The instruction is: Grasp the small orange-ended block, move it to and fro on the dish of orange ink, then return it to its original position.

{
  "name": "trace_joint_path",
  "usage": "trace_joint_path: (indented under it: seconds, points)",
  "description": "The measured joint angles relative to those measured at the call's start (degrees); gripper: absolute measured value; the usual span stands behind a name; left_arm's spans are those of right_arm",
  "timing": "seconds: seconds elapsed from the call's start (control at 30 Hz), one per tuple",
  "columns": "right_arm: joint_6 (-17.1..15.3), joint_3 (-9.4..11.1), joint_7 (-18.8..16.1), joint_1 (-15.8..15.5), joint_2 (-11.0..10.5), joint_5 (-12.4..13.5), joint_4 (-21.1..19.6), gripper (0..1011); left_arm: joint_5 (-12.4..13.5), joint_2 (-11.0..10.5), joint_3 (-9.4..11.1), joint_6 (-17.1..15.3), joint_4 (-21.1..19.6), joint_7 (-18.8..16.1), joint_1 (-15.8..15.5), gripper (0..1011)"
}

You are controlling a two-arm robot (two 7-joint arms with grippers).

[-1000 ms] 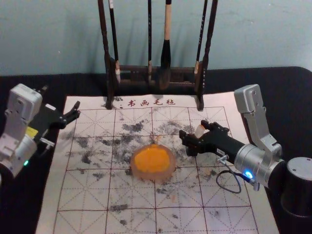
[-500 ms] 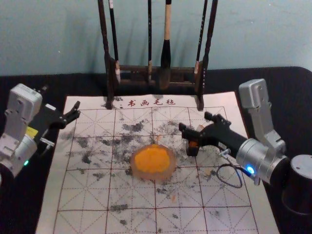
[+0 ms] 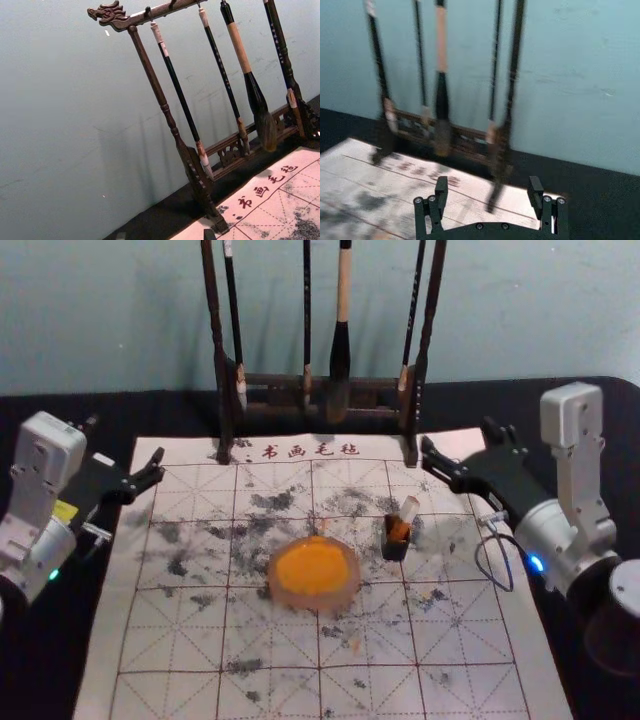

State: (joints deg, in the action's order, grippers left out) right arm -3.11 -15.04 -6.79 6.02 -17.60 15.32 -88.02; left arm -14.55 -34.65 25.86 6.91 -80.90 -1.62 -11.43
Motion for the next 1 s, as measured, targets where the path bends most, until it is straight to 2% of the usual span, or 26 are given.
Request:
trace_joint_path:
  seconds: [0.23, 0.43, 1.0]
  points:
    - [0.5, 0.26, 4.18, -0.07, 1.53, -4.91, 5.54, 1000, 0.0, 0.0, 0.0, 0.0, 0.0, 0.0, 0.0, 1001]
    - [0.05, 0.02, 4.88, 0.21, 2.31, -7.11, 8.45, 1000, 0.0, 0.0, 0.0, 0.0, 0.0, 0.0, 0.0, 1001]
    - [0.12, 0.09, 5.05, 0.22, 2.29, -7.13, 8.23, 1000, 0.0, 0.0, 0.0, 0.0, 0.0, 0.0, 0.0, 1001]
